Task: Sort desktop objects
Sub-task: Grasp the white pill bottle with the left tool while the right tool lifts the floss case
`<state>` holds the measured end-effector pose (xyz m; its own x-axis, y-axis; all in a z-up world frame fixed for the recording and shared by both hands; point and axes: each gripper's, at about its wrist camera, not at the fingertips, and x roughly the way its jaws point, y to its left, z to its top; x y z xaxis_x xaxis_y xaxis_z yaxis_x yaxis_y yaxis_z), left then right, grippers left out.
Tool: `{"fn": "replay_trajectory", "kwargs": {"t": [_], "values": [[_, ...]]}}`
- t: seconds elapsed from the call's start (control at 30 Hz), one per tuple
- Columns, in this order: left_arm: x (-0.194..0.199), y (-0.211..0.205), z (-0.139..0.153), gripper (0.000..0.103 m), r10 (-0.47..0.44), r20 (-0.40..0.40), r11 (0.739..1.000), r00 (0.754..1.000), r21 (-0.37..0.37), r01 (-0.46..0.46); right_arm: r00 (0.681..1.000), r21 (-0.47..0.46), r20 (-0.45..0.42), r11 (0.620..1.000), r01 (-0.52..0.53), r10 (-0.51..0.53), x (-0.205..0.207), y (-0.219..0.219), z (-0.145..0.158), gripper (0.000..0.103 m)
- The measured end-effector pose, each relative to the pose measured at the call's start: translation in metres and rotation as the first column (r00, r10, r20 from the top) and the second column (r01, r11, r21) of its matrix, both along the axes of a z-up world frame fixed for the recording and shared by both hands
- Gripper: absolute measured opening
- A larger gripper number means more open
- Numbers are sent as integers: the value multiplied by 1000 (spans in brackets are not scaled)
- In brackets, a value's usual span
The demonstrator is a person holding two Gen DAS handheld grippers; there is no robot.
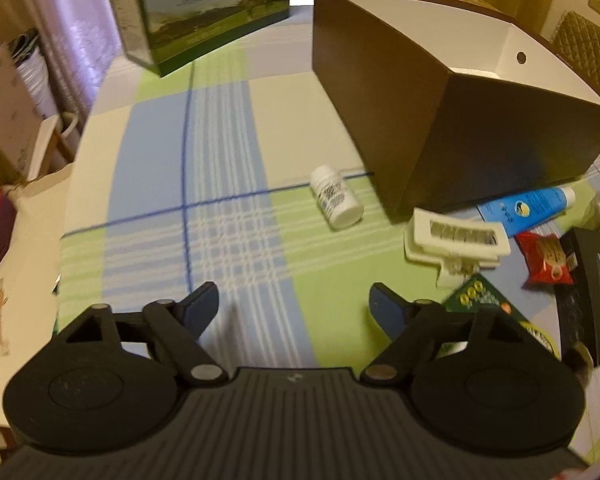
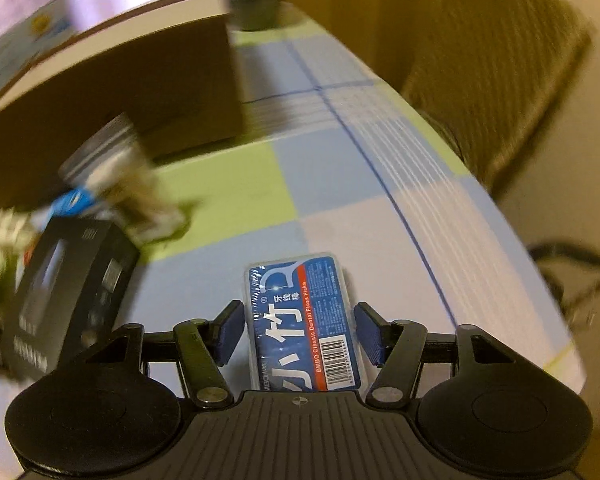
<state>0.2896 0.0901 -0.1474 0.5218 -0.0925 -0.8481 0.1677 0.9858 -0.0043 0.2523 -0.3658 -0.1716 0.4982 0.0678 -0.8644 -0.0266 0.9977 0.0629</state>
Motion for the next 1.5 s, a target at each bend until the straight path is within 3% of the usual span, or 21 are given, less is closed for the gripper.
{"fn": "replay_trajectory", "kwargs": {"t": [0.37, 0.43, 0.63, 0.97, 1.1, 1.5], "values": [[55, -15, -10, 46, -103, 77, 990, 992, -84, 109, 996, -26, -2, 996, 88, -88, 0, 6, -6, 56], [63, -18, -16, 45, -114, 79, 989, 990, -88, 121, 995, -29, -5, 995, 98, -98, 1, 7, -7, 56], [74, -24, -32, 23, -151, 59, 983, 987, -95, 156, 995, -45, -3, 994, 103, -103, 2, 11, -9, 56], [59, -8, -34, 22, -155, 41, 985, 987, -75, 157, 997, -72, 2, 995, 76, -76, 4, 16, -11, 55], [43, -2, -27, 22, -136, 31, 987, 990, -85, 138, 999, -42, -16, 998, 51, -51, 7, 15, -10, 55], [-14, -9, 35, 22, -56, 108, 986, 993, -149, 72, 995, 64, 44, 993, -95, 93, 26, 7, 33, 55]]}}
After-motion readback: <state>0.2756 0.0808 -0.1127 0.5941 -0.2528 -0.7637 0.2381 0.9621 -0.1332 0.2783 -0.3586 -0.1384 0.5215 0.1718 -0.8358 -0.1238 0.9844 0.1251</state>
